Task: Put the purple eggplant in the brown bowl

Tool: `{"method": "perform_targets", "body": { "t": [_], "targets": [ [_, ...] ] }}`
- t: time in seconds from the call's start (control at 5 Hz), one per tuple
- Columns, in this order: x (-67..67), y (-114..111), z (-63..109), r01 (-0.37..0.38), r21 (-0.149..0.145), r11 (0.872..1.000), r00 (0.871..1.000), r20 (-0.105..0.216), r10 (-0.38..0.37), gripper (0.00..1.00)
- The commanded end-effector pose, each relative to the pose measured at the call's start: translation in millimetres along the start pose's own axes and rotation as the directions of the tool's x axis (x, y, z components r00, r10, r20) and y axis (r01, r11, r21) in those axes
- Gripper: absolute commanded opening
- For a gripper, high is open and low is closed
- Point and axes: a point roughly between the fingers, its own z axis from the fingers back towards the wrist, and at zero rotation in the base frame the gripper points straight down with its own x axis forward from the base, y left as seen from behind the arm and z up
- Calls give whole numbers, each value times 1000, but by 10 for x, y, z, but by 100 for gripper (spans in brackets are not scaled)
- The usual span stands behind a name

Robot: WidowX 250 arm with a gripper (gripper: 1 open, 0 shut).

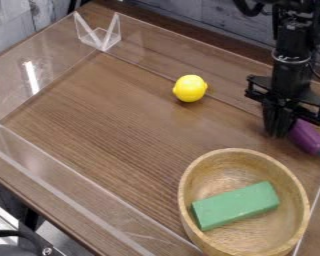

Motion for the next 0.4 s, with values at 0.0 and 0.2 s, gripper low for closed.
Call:
{"method": "perform_targets", "body": {
  "t": [0.0, 0.2],
  "targets": [
    [114, -108, 355, 24, 0, 1000, 994, 105, -24, 100],
    [120, -114, 350, 19, -1, 1000, 994, 107, -19, 0]
  ]
}}
